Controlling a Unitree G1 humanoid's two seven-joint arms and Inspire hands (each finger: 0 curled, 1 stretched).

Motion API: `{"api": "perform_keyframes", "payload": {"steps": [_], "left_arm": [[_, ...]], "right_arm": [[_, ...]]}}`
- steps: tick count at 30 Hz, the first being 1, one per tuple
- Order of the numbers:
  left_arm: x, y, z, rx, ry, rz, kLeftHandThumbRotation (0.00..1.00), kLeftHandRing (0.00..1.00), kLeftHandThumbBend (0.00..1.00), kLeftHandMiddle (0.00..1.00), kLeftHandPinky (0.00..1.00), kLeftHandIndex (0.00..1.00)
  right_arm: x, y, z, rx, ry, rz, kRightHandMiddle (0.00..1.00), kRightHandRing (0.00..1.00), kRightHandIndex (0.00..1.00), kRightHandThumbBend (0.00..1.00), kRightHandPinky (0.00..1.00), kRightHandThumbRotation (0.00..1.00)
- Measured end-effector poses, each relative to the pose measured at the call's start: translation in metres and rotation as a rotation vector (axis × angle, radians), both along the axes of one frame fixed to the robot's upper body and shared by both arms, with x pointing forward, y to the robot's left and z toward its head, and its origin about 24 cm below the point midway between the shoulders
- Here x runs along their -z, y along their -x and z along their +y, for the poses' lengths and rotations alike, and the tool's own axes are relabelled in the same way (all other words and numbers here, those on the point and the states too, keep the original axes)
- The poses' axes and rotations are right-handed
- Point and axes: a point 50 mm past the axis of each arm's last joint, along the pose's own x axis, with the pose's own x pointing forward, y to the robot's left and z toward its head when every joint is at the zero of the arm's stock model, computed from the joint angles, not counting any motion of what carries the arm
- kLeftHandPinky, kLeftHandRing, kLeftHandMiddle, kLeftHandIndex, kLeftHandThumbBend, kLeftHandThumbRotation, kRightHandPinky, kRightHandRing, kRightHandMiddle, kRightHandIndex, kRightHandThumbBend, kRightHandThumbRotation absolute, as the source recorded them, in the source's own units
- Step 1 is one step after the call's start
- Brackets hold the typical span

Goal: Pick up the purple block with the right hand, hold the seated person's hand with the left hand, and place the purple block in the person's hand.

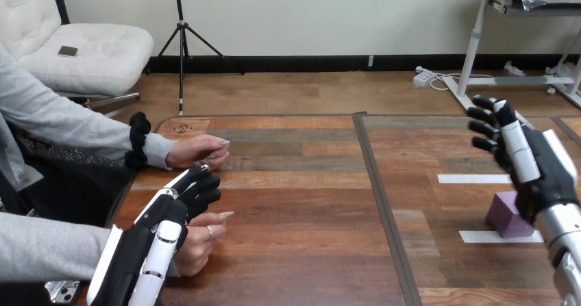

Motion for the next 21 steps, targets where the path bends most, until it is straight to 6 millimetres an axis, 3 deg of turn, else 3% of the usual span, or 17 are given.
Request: {"api": "perform_keyframes", "payload": {"steps": [21], "left_arm": [[0.0,0.0,0.0,0.006,0.004,-0.003,0.91,0.83,0.5,0.82,0.88,0.81]], "right_arm": [[-0.013,-0.011,-0.033,0.181,0.216,0.066,0.88,0.89,0.87,1.0,0.85,0.67]]}}
